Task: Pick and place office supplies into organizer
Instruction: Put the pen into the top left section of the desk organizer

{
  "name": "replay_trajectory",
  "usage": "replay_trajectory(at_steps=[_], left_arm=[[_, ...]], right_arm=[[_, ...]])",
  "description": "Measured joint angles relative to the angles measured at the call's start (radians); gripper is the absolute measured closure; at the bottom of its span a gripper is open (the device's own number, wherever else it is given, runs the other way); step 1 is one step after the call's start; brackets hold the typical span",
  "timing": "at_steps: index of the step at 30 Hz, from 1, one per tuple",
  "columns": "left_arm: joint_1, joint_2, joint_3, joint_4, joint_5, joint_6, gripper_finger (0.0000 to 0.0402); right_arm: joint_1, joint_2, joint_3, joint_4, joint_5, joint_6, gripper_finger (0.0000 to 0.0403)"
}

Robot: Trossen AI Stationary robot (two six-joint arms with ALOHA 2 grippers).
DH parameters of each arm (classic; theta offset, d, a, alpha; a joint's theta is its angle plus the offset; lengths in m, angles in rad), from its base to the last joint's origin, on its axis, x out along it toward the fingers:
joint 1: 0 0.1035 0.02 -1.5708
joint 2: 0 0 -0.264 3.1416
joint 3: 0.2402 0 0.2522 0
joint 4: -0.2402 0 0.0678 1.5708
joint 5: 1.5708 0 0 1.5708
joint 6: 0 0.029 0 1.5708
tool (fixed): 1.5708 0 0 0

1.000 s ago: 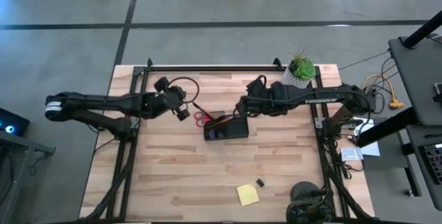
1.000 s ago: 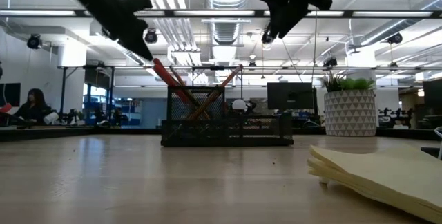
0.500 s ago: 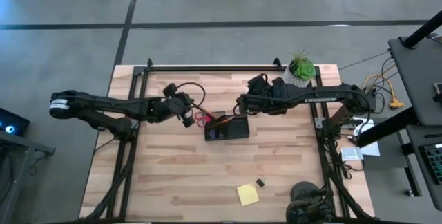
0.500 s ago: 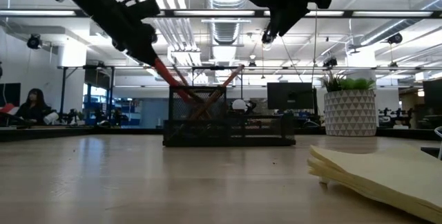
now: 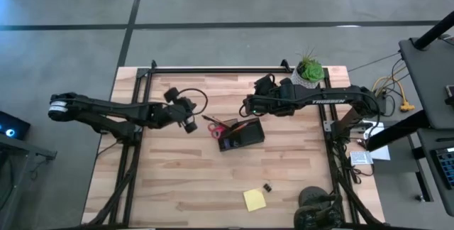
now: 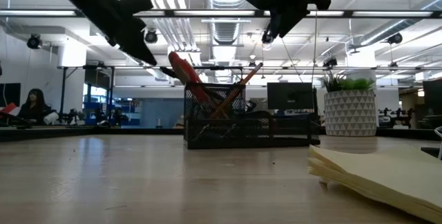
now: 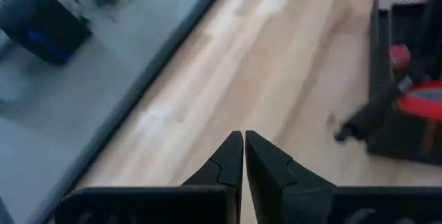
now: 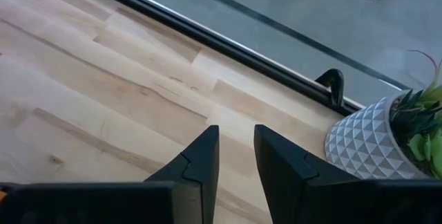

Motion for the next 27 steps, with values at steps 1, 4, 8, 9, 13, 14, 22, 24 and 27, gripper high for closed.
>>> replay_trajectory(at_steps=[1, 4, 8, 9, 13, 14, 22, 24, 27], left_arm=[[0.000, 0.000, 0.000, -0.015, 0.019, -0.027, 0.0400], [-0.003, 0.017, -0.001, -0.013, 0.078, -0.082, 0.0400], [-0.004, 0.061, -0.003, 0.000, 0.089, -0.106, 0.0400], [-0.004, 0.073, -0.004, 0.000, 0.093, -0.106, 0.0400], [-0.006, 0.125, -0.006, 0.067, 0.113, -0.107, 0.0400], [-0.006, 0.133, -0.006, 0.088, 0.114, -0.107, 0.0400], [-0.027, 0.114, -0.001, 0.205, 0.135, -0.060, 0.0400], [-0.042, 0.096, -0.001, 0.227, 0.138, -0.046, 0.0400], [-0.060, 0.078, 0.000, 0.269, 0.156, -0.045, 0.0400]], right_arm=[[0.000, 0.000, 0.000, 0.000, 0.000, 0.002, 0.0316], [0.000, 0.000, 0.000, 0.001, -0.001, 0.002, 0.0319], [0.000, 0.000, 0.000, 0.003, -0.001, 0.002, 0.0323], [0.000, 0.000, 0.000, 0.002, -0.002, 0.002, 0.0323], [0.000, 0.000, 0.000, 0.002, -0.005, 0.002, 0.0321], [0.000, 0.000, 0.000, 0.001, -0.005, 0.001, 0.0320], [0.000, 0.000, 0.000, -0.003, -0.005, -0.027, 0.0318], [0.000, 0.000, -0.001, -0.004, -0.005, -0.031, 0.0321], [-0.004, 0.000, -0.001, -0.005, -0.005, -0.033, 0.0323]])
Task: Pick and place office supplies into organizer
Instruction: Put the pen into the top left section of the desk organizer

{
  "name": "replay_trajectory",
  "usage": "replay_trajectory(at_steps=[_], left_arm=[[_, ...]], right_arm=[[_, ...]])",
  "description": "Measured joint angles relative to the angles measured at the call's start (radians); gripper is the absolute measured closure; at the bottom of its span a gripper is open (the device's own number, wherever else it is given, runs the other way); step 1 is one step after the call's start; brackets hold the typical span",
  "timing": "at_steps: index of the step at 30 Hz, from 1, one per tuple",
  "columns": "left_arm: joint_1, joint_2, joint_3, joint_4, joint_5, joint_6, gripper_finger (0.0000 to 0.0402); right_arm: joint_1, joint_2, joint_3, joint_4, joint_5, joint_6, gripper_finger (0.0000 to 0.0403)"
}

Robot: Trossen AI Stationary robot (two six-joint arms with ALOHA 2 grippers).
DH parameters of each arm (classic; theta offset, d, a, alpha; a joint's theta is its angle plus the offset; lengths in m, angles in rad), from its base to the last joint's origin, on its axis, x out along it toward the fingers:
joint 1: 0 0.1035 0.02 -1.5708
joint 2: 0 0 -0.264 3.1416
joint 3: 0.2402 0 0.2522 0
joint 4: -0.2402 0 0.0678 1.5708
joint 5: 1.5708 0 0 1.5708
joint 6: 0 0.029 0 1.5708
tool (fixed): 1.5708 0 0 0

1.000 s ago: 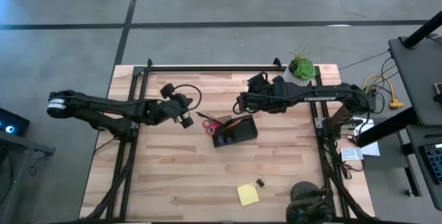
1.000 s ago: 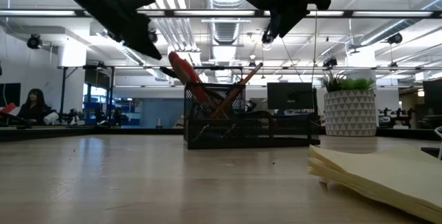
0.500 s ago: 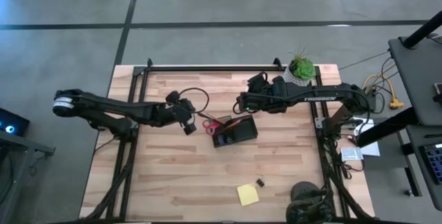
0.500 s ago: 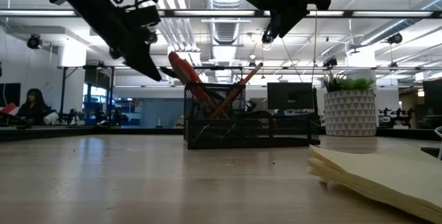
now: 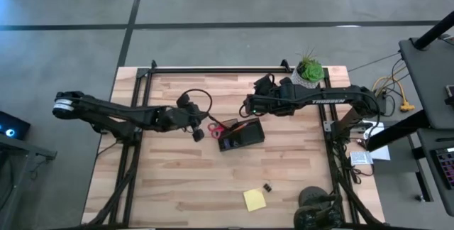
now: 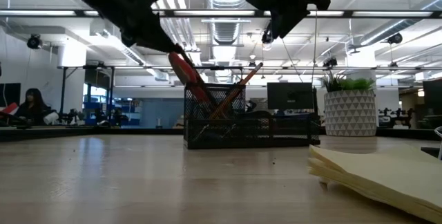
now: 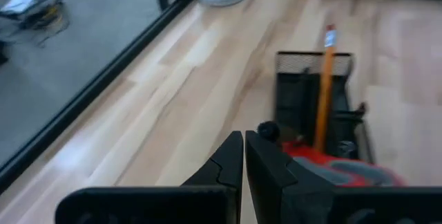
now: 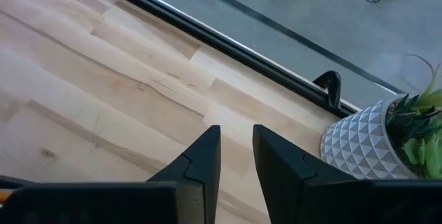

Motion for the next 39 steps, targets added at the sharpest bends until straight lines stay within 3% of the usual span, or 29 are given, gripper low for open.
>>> replay_trajectory(at_steps=[8, 20, 25, 31, 39], left_arm=[[-0.044, 0.006, 0.000, 0.037, 0.043, 0.043, 0.0400], [-0.040, 0.082, 0.046, 0.029, 0.002, 0.045, 0.0400], [-0.044, 0.023, 0.068, -0.087, 0.005, 0.042, 0.0400], [-0.047, 0.001, 0.064, -0.226, 0.202, -0.037, 0.0400], [-0.047, 0.056, 0.050, -0.205, 0.200, -0.031, 0.0400]], right_arm=[[-0.017, 0.000, -0.002, -0.001, 0.001, -0.041, 0.0317], [-0.017, 0.000, -0.003, -0.001, -0.003, -0.048, 0.0325], [-0.017, 0.000, -0.004, -0.003, -0.017, -0.047, 0.0326], [-0.017, 0.000, -0.009, -0.001, -0.024, -0.047, 0.0326], [-0.017, 0.000, -0.021, -0.002, -0.027, -0.045, 0.0326]])
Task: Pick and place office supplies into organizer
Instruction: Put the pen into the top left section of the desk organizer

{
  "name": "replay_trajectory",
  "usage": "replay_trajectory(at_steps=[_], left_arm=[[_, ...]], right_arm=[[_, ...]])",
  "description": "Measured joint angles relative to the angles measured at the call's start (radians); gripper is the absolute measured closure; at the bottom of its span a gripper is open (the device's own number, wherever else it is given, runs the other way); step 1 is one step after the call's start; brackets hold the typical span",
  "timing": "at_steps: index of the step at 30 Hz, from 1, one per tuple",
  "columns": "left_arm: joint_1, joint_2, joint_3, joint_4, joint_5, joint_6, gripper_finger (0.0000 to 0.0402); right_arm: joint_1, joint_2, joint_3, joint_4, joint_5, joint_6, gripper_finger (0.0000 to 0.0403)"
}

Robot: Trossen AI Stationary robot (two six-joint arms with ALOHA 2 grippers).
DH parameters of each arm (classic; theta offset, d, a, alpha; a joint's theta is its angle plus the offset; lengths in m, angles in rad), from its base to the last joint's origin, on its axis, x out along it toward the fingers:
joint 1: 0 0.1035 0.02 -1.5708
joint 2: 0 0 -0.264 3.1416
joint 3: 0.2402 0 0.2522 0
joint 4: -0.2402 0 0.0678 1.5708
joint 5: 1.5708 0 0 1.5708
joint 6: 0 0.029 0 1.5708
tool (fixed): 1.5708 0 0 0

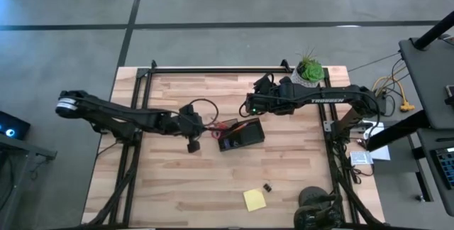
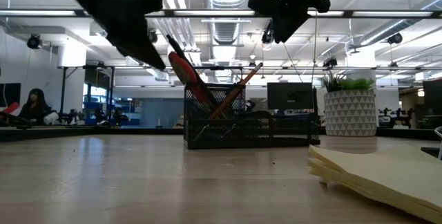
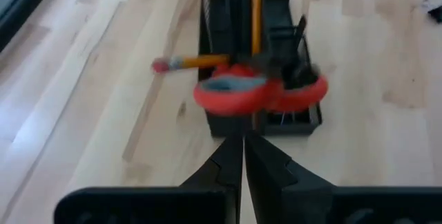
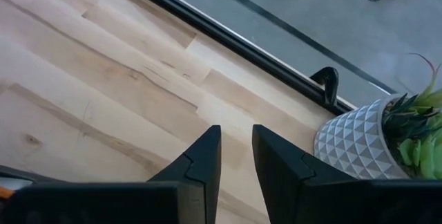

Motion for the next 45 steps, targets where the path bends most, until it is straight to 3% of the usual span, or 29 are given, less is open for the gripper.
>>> replay_trajectory(at_steps=[13, 17, 25, 31, 35, 40, 45], left_arm=[[0.007, 0.045, 0.001, 0.229, -0.064, 0.131, 0.0400], [0.020, 0.044, 0.003, 0.218, -0.063, 0.131, 0.0400], [0.021, 0.038, 0.003, 0.054, -0.061, 0.127, 0.0400], [0.009, -0.007, -0.022, -0.125, 0.065, 0.104, 0.0400], [-0.026, -0.085, -0.034, -0.251, 0.076, 0.109, 0.0398], [-0.046, -0.168, -0.033, -0.315, 0.164, 0.036, 0.0352], [-0.051, -0.128, -0.063, -0.318, 0.278, 0.025, 0.0277]], right_arm=[[0.000, 0.000, -0.006, -0.001, -0.003, 0.002, 0.0326], [0.000, 0.000, -0.015, -0.001, -0.003, 0.001, 0.0326], [0.000, 0.000, -0.031, -0.001, -0.006, 0.001, 0.0326], [0.000, 0.000, -0.041, -0.001, -0.063, -0.014, 0.0326], [0.000, 0.000, -0.047, -0.001, -0.063, -0.019, 0.0326], [-0.001, 0.000, -0.048, 0.002, -0.055, -0.029, 0.0326], [-0.003, 0.000, -0.048, 0.004, -0.051, -0.029, 0.0326]])
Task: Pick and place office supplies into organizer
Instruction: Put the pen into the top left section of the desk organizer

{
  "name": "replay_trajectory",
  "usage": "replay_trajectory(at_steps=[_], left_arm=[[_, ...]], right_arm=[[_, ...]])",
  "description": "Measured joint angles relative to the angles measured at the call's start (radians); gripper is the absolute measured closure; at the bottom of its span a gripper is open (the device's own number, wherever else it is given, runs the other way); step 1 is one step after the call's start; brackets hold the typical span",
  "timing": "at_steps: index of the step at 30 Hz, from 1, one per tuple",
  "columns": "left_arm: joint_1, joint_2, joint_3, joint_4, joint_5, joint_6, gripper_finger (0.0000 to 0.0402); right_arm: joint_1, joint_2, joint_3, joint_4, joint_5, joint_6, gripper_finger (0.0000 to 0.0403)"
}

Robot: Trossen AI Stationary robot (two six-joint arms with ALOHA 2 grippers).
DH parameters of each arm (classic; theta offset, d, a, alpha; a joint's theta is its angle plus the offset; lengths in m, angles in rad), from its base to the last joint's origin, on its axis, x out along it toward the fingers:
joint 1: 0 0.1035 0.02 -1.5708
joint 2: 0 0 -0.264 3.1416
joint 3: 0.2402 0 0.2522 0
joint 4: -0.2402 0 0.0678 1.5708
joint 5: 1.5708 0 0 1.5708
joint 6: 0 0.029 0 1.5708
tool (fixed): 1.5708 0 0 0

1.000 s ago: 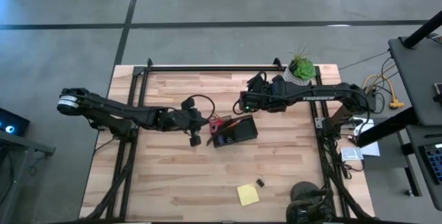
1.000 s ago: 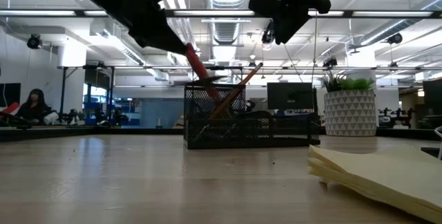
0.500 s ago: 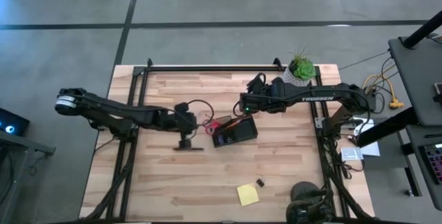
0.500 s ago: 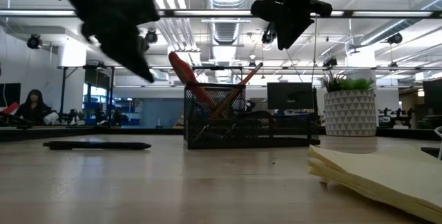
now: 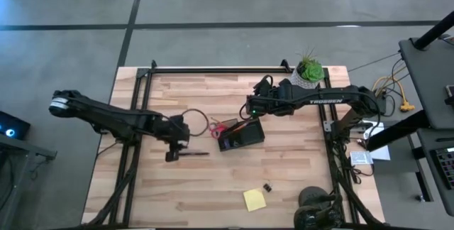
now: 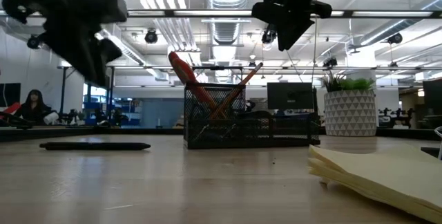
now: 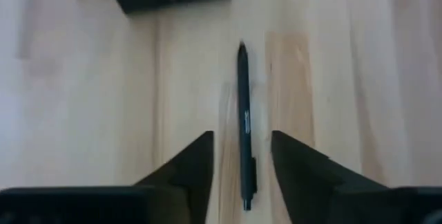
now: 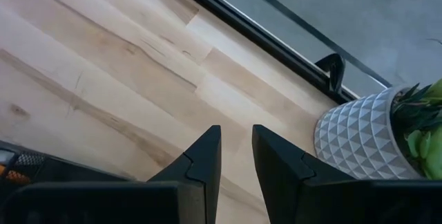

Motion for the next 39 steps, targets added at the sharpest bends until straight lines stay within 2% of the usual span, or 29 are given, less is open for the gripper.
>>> replay_trajectory(at_steps=[4, 8, 13, 28, 32, 39], left_arm=[[-0.005, 0.084, -0.037, 0.003, 0.007, 0.026, 0.0234], [-0.004, 0.138, -0.063, 0.070, 0.003, 0.026, 0.0216], [-0.007, 0.188, -0.063, 0.132, 0.061, 0.027, 0.0214], [-0.010, 0.370, -0.061, 0.184, 0.056, -0.004, 0.0215], [-0.013, 0.378, -0.061, 0.187, 0.036, -0.028, 0.0242], [-0.047, 0.387, -0.062, 0.202, -0.029, -0.031, 0.0348]], right_arm=[[0.001, 0.000, -0.001, 0.001, 0.000, 0.000, 0.0326], [0.000, 0.000, -0.001, 0.000, 0.000, 0.000, 0.0326], [0.001, 0.000, -0.001, 0.000, -0.001, -0.004, 0.0326], [0.001, 0.000, -0.001, -0.006, -0.002, -0.008, 0.0326], [0.001, 0.000, -0.001, -0.007, -0.002, -0.028, 0.0326], [-0.003, 0.000, -0.001, -0.007, -0.001, -0.034, 0.0326]])
